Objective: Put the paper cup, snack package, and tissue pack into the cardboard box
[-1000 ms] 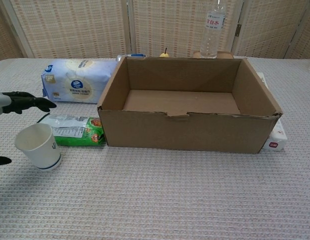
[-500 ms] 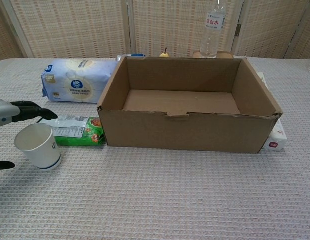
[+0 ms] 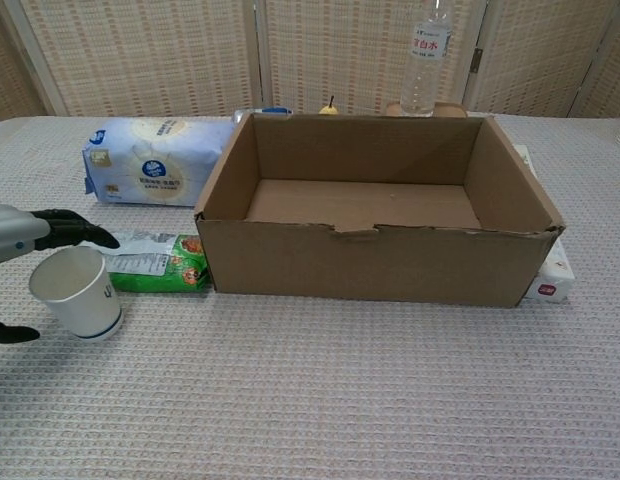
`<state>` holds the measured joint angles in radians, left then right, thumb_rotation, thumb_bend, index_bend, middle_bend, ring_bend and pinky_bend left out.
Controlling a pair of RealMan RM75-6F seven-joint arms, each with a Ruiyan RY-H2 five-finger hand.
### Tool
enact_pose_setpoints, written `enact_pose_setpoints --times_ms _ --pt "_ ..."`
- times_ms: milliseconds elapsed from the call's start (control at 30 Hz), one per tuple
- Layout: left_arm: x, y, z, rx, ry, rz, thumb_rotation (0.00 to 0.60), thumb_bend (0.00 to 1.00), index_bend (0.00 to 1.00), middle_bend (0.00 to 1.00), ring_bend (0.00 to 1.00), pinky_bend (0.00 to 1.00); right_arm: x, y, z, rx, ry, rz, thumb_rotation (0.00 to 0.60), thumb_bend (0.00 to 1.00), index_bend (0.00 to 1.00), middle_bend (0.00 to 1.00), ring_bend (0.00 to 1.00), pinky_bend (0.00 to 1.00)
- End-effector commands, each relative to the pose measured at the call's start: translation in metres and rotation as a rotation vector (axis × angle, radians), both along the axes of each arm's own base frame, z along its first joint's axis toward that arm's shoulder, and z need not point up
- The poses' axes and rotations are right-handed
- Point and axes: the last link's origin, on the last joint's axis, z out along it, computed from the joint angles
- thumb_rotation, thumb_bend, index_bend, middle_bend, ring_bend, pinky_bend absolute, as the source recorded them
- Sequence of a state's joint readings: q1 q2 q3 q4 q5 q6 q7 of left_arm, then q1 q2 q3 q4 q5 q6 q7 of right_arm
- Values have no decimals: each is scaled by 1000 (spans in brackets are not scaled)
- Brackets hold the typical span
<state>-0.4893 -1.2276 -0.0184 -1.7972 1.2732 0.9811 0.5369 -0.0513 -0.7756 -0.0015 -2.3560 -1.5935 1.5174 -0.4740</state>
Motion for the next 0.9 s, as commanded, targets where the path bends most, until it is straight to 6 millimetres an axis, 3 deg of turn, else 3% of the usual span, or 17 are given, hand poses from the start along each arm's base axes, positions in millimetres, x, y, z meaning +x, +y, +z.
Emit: enact_pose_setpoints --times_ms 33,267,600,900 --pt "0 1 -1 -2 0 1 600 218 155 108 38 210 0 0 0 -1 0 -1 600 0 0 0 0 0" --pt "0 3 -5 8 -18 -1 600 229 215 162 95 282 -1 -1 0 -2 1 -5 600 0 0 0 0 0" --pt "-3 3 -7 39 -52 -15 600 261 312 357 250 445 -2 -2 0 -4 4 -12 600 0 0 0 0 0" --pt "6 5 8 49 -44 -32 600 265 345 423 295 482 -2 -2 0 -4 4 -15 600 0 0 0 0 0"
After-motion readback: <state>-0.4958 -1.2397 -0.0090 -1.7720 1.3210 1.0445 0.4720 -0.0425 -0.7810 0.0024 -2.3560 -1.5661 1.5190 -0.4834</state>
